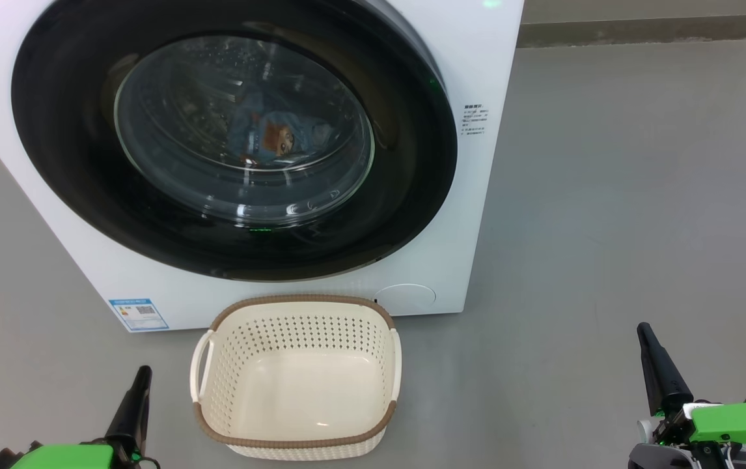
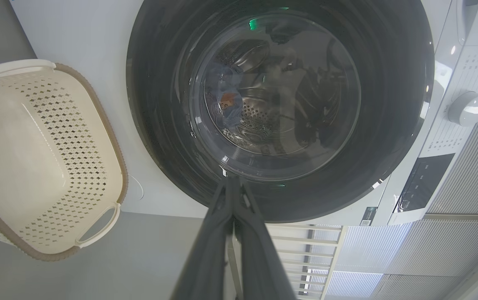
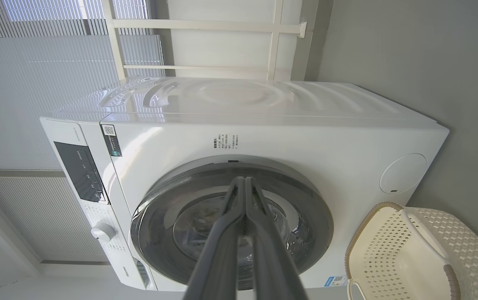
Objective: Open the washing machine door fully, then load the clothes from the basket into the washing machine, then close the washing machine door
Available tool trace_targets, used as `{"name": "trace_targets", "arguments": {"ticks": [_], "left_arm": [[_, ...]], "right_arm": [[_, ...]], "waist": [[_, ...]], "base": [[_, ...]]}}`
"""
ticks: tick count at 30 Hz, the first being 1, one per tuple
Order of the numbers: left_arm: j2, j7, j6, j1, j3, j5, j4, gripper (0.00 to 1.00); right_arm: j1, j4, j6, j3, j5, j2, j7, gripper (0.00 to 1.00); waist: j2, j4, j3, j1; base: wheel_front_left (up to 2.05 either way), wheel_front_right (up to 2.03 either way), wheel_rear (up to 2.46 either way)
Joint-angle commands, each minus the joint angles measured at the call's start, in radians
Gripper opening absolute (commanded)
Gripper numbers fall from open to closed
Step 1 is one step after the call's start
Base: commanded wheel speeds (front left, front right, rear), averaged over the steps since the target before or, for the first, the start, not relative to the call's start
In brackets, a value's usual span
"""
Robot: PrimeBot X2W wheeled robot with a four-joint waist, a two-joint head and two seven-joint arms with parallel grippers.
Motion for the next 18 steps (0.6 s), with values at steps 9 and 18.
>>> {"name": "trace_targets", "arguments": {"ticks": [9,18], "left_arm": [[0.013,0.007,-0.003,-0.042,0.035,-0.008,-0.019,0.0],[0.013,0.007,-0.003,-0.042,0.035,-0.008,-0.019,0.0]], "right_arm": [[-0.017,-0.03,0.002,0.022,0.001,-0.002,0.009,0.0],[-0.017,-0.03,0.002,0.022,0.001,-0.002,0.009,0.0]], "waist": [[0.0,0.0,0.0,0.0],[0.0,0.0,0.0,0.0]], "base": [[0.0,0.0,0.0],[0.0,0.0,0.0]]}}
